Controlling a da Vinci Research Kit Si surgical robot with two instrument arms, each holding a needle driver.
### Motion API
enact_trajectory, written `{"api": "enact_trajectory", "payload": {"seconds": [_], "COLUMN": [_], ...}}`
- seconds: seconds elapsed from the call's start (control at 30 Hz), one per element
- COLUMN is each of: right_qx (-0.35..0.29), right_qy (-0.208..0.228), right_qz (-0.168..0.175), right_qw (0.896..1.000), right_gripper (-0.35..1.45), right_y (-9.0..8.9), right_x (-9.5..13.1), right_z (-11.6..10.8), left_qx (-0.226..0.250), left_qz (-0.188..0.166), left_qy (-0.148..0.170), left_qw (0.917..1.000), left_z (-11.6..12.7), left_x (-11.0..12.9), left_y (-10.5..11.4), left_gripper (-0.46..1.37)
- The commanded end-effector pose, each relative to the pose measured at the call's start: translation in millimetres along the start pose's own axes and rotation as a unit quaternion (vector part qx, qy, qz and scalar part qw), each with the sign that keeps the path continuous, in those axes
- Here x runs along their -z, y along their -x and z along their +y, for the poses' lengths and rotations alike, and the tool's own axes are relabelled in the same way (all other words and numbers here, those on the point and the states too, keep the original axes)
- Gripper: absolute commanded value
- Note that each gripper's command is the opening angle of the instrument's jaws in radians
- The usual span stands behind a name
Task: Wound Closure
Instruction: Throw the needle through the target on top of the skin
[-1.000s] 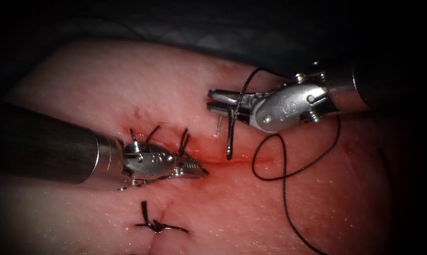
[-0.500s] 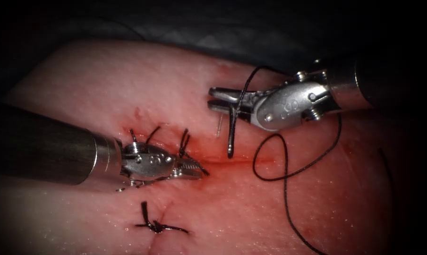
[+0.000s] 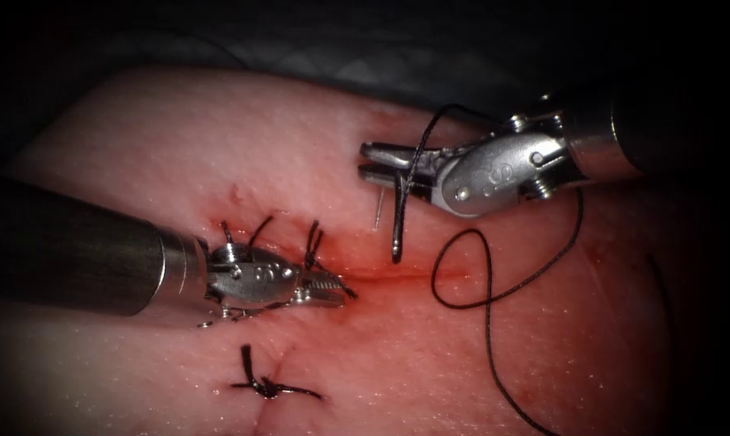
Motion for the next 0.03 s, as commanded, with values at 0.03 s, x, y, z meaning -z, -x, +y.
{"api": "enact_trajectory", "payload": {"seconds": [0.03], "right_qx": [0.000], "right_qy": [0.003], "right_qz": [0.000], "right_qw": [1.000], "right_gripper": [-0.35], "right_y": [-0.1], "right_x": [0.1], "right_z": [0.1], "left_qx": [0.000], "left_qz": [0.000], "left_qy": [-0.001], "left_qw": [1.0000], "left_z": [0.0], "left_x": [0.0], "left_y": [0.0], "left_gripper": [0.10]}}
